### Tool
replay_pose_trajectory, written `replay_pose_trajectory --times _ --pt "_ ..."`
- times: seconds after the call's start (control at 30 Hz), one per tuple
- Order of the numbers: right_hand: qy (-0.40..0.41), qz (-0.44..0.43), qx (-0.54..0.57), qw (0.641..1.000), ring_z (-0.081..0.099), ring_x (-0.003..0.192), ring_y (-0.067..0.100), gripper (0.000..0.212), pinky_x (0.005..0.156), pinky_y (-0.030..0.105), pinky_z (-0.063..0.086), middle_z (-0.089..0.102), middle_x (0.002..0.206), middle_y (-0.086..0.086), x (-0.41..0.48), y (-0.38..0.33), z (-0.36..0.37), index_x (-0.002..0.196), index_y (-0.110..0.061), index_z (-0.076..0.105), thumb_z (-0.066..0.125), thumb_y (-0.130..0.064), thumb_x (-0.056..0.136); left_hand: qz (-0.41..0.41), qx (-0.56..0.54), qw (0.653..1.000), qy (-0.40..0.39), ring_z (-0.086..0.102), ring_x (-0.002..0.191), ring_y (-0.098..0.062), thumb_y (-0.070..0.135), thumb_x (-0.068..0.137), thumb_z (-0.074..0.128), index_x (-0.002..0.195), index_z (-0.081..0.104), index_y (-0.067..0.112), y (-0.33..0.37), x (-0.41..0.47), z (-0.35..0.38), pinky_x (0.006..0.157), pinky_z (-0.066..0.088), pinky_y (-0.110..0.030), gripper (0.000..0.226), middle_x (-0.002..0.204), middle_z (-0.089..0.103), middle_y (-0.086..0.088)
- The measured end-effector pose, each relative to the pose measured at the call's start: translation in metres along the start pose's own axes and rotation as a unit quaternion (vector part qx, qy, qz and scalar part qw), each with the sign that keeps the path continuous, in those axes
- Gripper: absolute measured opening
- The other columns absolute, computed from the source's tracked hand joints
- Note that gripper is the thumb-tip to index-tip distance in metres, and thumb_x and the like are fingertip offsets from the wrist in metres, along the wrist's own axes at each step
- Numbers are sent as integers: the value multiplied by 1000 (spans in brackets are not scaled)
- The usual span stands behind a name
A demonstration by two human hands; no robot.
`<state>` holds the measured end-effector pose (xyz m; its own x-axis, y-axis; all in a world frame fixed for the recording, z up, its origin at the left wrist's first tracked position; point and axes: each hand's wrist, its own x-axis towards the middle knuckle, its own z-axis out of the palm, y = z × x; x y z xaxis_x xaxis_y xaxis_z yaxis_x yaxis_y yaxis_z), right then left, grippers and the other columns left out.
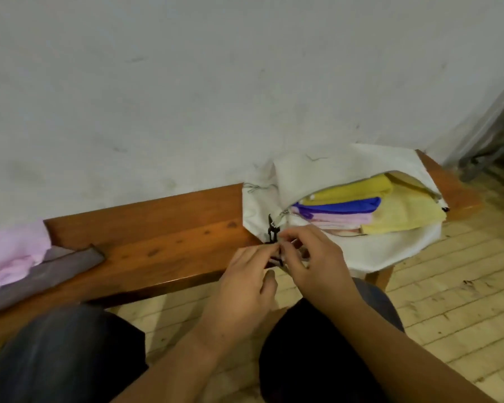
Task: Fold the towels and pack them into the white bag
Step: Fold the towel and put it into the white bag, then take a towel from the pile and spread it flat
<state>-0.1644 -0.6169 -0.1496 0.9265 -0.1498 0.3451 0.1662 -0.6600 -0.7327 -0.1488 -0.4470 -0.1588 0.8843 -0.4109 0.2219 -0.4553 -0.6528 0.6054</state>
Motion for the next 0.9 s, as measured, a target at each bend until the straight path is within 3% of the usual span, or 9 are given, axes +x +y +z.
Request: replay_pose_trajectory --times 0.13,0.27,0.47,0.57,0.63,0.73,0.8,0.87,0.9 --pt "-112 -7 23 993 60 94 -1 24 76 7 45 64 101 -19 -3 -25 50 118 -30 65 64 -18 98 -51 12 998 -37 33 130 10 31 104 49 146 44 36 -45 -29 -64 102 28 -6 42 137 45 25" --pt "-211 -13 33 977 62 94 1 33 74 8 44 64 96 -21 -3 -39 91 126 -40 58 65 -24 97 -152 49 986 -38 47 125 2 35 101 55 141 50 37 -117 -44 -129 107 42 -22 40 134 55 19" --pt "-248 46 62 966 65 89 -2 32 75 12 49 69 95 -19 5 -60 133 127 -46 53 63 -38 97 -334 129 933 42 60 110 -16 26 97 60 135 57 28 -223 -46 -218 98 48 -31 38 124 64 4" --pt "-275 68 69 956 66 87 -5 32 71 12 48 70 94 -19 5 -68 150 126 -49 52 62 -40 98 -372 153 915 -24 59 109 -18 40 86 62 130 55 40 -260 -58 -221 101 52 -42 45 123 61 7" --pt "-298 87 66 948 65 86 -6 34 67 11 48 70 95 -18 4 -73 159 128 -49 51 62 -42 98 -400 208 890 -64 55 117 -27 43 83 64 135 52 35 -275 -61 -210 103 50 -48 54 132 55 0" --pt "-321 111 63 939 64 88 -9 37 68 12 49 70 100 -18 4 -80 169 132 -48 49 61 -42 98 -390 182 903 -8 63 98 -19 29 90 64 103 66 38 -274 -51 -199 91 58 -42 16 114 64 1" --pt "-328 123 64 935 64 88 -10 37 67 13 49 70 102 -17 4 -83 171 133 -46 50 61 -42 98 -375 160 913 10 64 86 -15 29 93 62 87 66 38 -269 -44 -195 84 61 -40 12 101 67 4" --pt "-330 127 62 933 64 87 -10 37 66 12 49 70 101 -16 5 -84 172 133 -45 51 61 -41 98 -389 124 908 93 62 97 -17 31 92 64 92 64 40 -269 -38 -198 84 60 -42 8 109 65 2" --pt "-332 129 60 933 64 86 -10 37 65 12 50 70 100 -15 4 -85 172 133 -44 51 61 -40 98 -404 117 893 158 58 109 -22 32 91 66 104 61 39 -270 -35 -204 88 58 -44 16 121 58 -2"
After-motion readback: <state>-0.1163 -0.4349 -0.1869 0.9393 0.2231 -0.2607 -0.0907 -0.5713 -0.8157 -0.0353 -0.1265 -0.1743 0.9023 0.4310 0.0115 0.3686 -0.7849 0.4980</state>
